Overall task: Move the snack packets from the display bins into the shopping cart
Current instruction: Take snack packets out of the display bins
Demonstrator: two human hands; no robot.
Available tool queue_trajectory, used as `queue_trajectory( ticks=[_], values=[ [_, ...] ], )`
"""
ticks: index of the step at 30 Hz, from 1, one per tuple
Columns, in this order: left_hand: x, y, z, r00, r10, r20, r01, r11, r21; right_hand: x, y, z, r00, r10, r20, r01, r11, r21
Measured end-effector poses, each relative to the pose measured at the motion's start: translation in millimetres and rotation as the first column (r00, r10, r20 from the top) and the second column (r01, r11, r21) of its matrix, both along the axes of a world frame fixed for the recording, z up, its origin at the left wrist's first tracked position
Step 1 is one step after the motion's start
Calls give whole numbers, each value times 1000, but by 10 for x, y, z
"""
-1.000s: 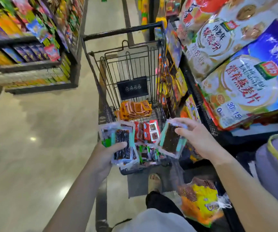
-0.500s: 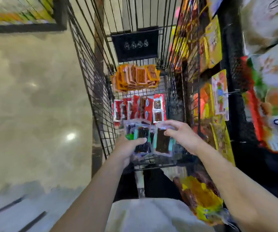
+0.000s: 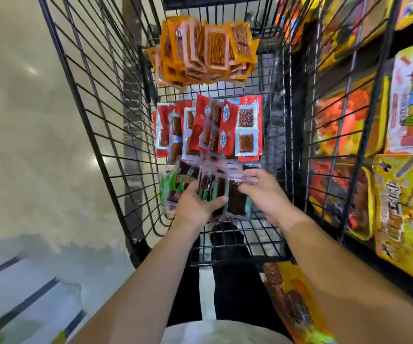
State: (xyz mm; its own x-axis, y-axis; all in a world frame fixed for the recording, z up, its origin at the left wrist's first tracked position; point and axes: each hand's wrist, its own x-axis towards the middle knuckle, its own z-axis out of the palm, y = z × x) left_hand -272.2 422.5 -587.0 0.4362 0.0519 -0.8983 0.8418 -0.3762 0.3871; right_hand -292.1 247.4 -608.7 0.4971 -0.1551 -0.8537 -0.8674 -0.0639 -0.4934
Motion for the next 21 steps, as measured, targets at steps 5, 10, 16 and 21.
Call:
queue_trajectory(
  ticks=[5,10,16,21],
  values=[
    [-18,50,-12,982,-131,135,124,991,58,-17,74,-149,1000,-17,7,17,999,-29],
    [2,147,14,922,-336,193,298,933,203,-52,36,-170,995,99,-24,-102,984,-144],
    [24,225,120,853,-508,120,427,812,397,-20,57,-39,932,301,-202,-352,887,-299],
    [22,252,339,772,-633,57,535,696,478,-36,25,149,872,403,-276,-485,781,-393]
  ],
)
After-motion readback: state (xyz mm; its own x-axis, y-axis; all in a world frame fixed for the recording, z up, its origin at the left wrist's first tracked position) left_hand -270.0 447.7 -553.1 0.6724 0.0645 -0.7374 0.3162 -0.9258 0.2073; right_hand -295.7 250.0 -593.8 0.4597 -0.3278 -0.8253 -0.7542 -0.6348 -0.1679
